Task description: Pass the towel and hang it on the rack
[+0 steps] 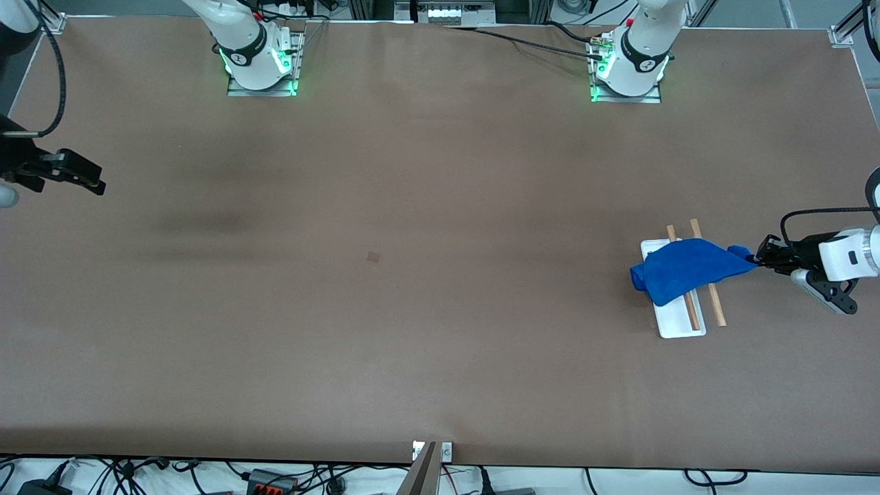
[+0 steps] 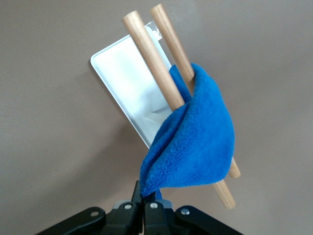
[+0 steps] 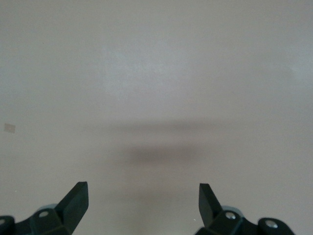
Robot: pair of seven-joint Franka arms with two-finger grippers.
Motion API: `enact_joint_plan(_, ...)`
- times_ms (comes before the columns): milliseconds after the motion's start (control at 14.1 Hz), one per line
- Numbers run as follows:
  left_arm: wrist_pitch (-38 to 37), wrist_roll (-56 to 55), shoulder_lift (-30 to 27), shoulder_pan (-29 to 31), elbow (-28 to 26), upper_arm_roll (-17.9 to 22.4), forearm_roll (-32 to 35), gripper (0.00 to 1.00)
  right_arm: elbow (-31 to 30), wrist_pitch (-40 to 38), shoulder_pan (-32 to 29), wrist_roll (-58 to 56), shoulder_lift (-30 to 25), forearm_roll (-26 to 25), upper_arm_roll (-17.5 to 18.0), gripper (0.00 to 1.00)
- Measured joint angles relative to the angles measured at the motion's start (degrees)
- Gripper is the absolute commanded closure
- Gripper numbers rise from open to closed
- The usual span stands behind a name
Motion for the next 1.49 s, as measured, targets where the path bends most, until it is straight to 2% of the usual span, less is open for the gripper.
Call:
enact_joint_plan(214,2.7,0.9,1.13,0.32,0.03,0.0,0.02,1.0,-3.59,1.13,0.05,0.0,-2.69,0.0,0.0,0.0)
enact_joint_plan(641,4.7,2.59,3.39,1.41,0.05,0.01,0.03,1.0,-1.68,0.94,0.04,-0.59,-2.74,0.0,-0.25,0.0)
enact_joint_plan(712,5.04,3.19,3.62,1.54,0.06,0.01,0.03,0.91,-1.49,0.85,0.04,-0.65,-2.73,0.0,-0.22,0.0)
enact_joint_plan(854,5.33,3.91,4.17,1.7,0.06,0.01,0.03,0.87,-1.2,0.83,0.05,-0.66,-2.69,0.0,-0.2,0.0)
enact_joint_plan(925,5.69,4.03,4.47,1.7,0.06,0.01,0.03,0.78,-1.01,0.79,0.05,-0.66,-2.62,0.0,-0.2,0.0)
enact_joint_plan(996,5.98,4.11,4.7,1.71,0.06,0.01,0.03,0.53,-0.83,0.7,0.05,-0.66,-2.52,0.0,-0.2,0.0)
enact_joint_plan(1068,6.07,4.16,4.83,1.71,0.06,0.01,0.03,0.01,-0.74,0.65,0.05,-0.66,-2.44,0.0,-0.2,0.0)
enact_joint_plan(1495,6.08,4.25,4.89,1.97,0.18,-0.01,0.03,0.0,-0.68,-0.13,0.58,-0.68,-2.42,0.0,-0.19,0.0)
